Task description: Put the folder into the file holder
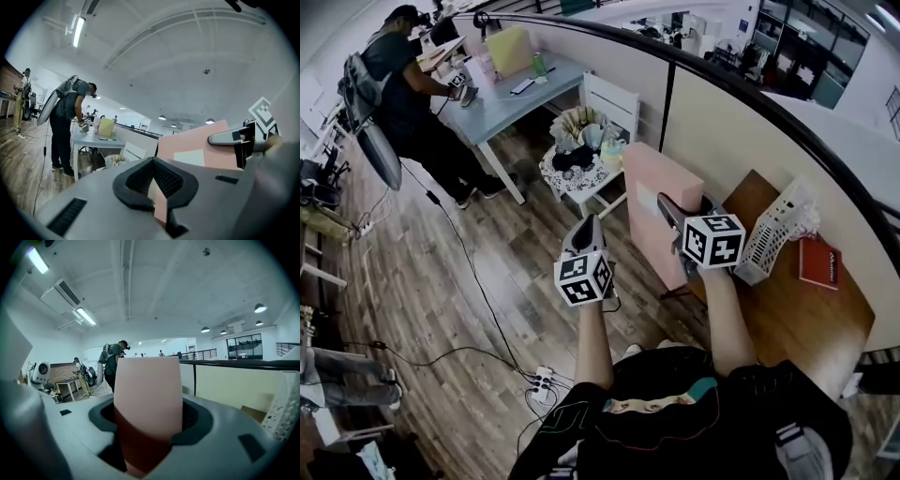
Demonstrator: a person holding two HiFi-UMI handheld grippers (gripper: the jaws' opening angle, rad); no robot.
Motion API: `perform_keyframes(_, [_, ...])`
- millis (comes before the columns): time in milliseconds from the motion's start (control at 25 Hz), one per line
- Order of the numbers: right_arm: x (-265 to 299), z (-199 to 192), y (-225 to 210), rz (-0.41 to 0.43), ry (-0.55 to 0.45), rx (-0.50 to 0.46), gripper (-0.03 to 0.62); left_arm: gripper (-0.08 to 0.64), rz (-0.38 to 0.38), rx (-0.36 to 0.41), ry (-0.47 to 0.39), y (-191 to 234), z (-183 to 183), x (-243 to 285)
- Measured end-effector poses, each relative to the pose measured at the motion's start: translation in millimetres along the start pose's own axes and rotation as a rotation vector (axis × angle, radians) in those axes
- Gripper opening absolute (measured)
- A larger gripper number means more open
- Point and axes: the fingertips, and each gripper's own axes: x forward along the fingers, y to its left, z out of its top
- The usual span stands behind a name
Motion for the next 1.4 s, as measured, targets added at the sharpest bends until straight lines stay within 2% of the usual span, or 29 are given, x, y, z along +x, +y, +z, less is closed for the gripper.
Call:
perform_keyframes(440, [-33,23,-84,-0.179,-0.071,0.051,0.285,0.000,-0.147,0.040,0.014,-61,0,56])
perform_keyframes(760, [-86,37,-135,-0.314,-0.145,0.103,0.285,0.000,-0.274,0.077,0.032,-119,1,79])
perform_keyframes(1080, [-151,46,-172,-0.450,-0.226,0.133,0.285,0.000,-0.413,0.113,0.053,-183,-8,90])
perform_keyframes(1400, [-214,44,-191,-0.580,-0.268,0.154,0.285,0.000,-0.544,0.124,0.084,-238,-23,90])
